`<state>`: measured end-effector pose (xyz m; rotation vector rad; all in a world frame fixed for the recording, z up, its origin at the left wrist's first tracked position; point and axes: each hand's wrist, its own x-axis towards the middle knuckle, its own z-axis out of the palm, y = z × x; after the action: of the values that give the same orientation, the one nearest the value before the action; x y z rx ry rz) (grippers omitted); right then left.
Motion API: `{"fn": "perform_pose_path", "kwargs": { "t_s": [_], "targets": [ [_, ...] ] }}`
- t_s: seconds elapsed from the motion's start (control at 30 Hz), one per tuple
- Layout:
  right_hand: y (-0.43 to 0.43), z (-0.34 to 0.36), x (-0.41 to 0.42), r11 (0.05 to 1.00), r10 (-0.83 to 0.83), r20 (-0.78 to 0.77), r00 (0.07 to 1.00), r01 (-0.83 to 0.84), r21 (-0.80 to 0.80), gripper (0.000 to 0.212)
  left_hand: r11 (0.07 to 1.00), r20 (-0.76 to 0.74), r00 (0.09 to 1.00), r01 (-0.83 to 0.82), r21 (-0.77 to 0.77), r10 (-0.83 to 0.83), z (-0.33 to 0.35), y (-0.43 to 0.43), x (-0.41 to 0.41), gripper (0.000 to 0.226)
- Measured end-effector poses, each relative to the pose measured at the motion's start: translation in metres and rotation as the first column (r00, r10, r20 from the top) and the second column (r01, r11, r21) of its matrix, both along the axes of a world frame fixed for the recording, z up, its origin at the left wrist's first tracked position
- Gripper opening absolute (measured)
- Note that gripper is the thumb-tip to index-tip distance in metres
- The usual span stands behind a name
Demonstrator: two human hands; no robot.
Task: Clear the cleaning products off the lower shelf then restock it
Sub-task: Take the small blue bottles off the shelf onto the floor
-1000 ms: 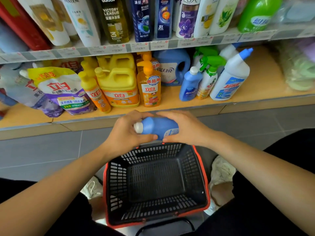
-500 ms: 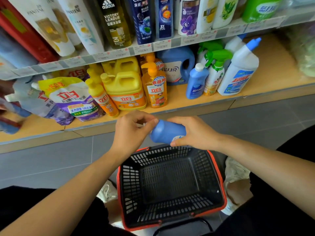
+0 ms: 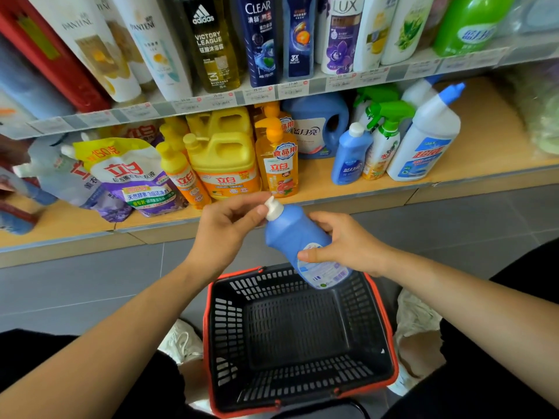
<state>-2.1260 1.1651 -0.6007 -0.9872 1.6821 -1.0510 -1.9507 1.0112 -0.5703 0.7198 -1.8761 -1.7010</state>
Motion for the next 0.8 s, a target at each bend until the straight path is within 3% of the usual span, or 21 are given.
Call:
{"fn": "perform_pose_path", "kwargs": {
  "t_s": [0.07,0.33,0.5,0.57,0.63,0.8],
  "targets": [
    [0.000,0.000,0.004,1.000,-0.008,0.061,0.998,0.007,0.002,0.046,0.998,-0.022,1.000,-0.010,0.066,0.012,0.000,-0.002,0.000,0.019],
    [0.002,0.004,0.010,1.000,0.017,0.287,0.958,-0.021,0.010,0.052,0.956,-0.048,0.994,0.106,0.273,-0.097,0.002,-0.005,0.000,0.025],
    [0.002,0.002,0.009,0.999,0.042,0.364,0.930,-0.043,-0.004,0.058,0.937,-0.072,0.982,0.188,0.293,-0.175,0.009,-0.004,0.000,0.030],
    [0.002,0.002,0.011,0.999,0.034,0.314,0.949,-0.024,-0.035,0.055,0.968,-0.041,0.990,0.143,0.207,-0.137,0.013,-0.003,-0.001,0.028],
    [0.001,0.003,0.015,0.997,-0.003,0.154,0.988,0.015,-0.077,0.050,0.998,0.001,1.000,0.023,0.051,-0.023,0.013,-0.001,-0.001,0.016],
    [0.003,0.006,0.026,0.985,-0.119,-0.199,0.973,0.090,-0.147,0.050,0.965,0.020,0.987,-0.152,-0.213,0.160,0.010,0.005,-0.001,0.012]
  ]
}}
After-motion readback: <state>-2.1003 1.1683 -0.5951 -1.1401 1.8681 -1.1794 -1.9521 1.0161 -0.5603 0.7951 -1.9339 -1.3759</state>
